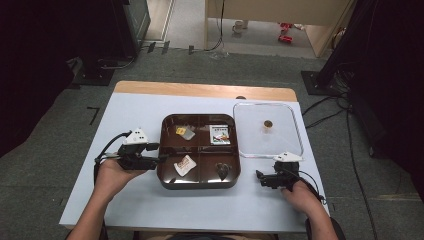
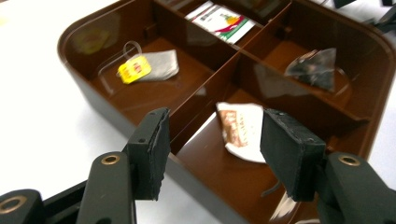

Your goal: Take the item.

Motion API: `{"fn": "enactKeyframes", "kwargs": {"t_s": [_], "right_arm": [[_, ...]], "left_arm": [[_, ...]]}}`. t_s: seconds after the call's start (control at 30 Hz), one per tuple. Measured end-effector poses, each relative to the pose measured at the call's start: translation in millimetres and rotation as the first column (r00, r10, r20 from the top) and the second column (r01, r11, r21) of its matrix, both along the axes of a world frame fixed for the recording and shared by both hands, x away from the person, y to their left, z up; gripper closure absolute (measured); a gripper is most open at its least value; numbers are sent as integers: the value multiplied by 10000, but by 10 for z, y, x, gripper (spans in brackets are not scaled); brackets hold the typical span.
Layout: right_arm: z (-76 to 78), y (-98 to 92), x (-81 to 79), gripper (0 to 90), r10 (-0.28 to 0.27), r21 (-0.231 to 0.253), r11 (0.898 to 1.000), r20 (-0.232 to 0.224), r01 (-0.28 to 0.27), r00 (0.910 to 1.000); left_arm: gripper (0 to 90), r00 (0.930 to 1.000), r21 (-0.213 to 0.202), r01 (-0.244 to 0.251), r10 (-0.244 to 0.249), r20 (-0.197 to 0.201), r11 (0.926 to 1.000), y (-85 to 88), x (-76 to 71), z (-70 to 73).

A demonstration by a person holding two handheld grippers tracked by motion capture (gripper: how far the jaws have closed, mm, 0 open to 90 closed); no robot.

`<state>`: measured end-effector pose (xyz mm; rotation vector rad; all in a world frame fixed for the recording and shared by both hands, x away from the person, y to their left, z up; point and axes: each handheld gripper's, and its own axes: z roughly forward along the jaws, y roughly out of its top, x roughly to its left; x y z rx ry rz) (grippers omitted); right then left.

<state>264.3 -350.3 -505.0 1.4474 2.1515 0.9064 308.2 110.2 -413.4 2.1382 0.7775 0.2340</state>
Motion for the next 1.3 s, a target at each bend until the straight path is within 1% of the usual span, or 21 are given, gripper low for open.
{"fn": "enactKeyframes", "kwargs": {"t_s": [0.1,0.2,0.27,0.3,0.33,0.37,0.4,0.43,0.6,0.67,0.77,0.83,0.9,0.93,0.97,1.0,1.03,1.07,1.13,1.23,1.3], "right_arm": [[0,0,0,0,2,0,10000,1,-2,10000],[0,0,0,0,-3,2,10000,-1,3,10000],[0,0,0,0,3,-1,10000,3,-3,10000],[0,0,0,0,3,-1,10000,3,-3,10000],[0,0,0,0,2,1,10000,1,-2,10000],[0,-1,0,0,2,4,10000,2,-2,10000],[0,-1,0,0,1,4,10000,0,-1,10000],[0,-1,0,0,1,4,10000,0,-1,10000],[0,0,0,0,2,2,10000,0,-2,10000],[0,-1,0,0,2,1,10000,3,-2,10000],[0,-1,0,0,2,2,10000,1,-2,10000],[0,-1,0,0,3,-1,10000,4,-3,10000],[0,0,0,0,0,1,10000,2,0,10000],[0,0,0,0,0,1,10000,2,0,10000],[0,0,0,0,-1,0,10000,1,1,10000],[0,0,0,0,1,1,10000,2,-1,10000],[0,0,0,0,0,2,10000,1,0,10000],[0,0,0,0,-1,1,10000,2,1,10000],[0,0,0,0,3,-1,10000,5,-3,10000],[0,0,0,0,0,-1,10000,2,0,10000],[1,-1,0,0,9,-10,10000,-6,-9,10000]], "left_arm": [[429,9995,71,293,-293,66,9995,-98,-9,5],[428,9994,154,344,-345,71,9993,-150,-3,-12],[428,9988,140,478,-478,41,9988,-205,2,-34],[433,9988,140,478,-478,41,9988,-205,2,-34],[433,9982,112,594,-594,-66,9982,-228,7,-44],[454,9972,65,742,-741,-121,9972,-259,9,-60],[464,9972,65,742,-741,-121,9972,-259,9,-60],[469,9962,137,866,-866,-33,9961,-296,6,-77],[474,9942,150,1074,-1072,-78,9941,-376,5,-96],[488,9910,149,1335,-1334,-97,9909,-447,-4,-112],[507,9901,262,1401,-1399,-72,9898,-498,0,-143],[527,9902,259,1393,-1390,-155,9899,-532,11,-182],[534,9892,508,1461,-1452,-212,9880,-571,22,-235],[536,9892,508,1461,-1452,-212,9880,-571,22,-235],[547,9878,669,1555,-1546,-187,9856,-604,19,-273],[548,9882,787,1532,-1520,-206,9851,-623,14,-287],[554,9885,893,1495,-1469,-352,9847,-645,13,-297],[553,9885,893,1495,-1469,-352,9847,-645,13,-297],[554,9897,1178,1413,-1376,-394,9829,-684,17,-342],[554,9900,1287,1387,-1342,-432,9819,-692,36,-369],[553,9924,1446,1195,-1139,-465,9822,-713,64,-403]]}}
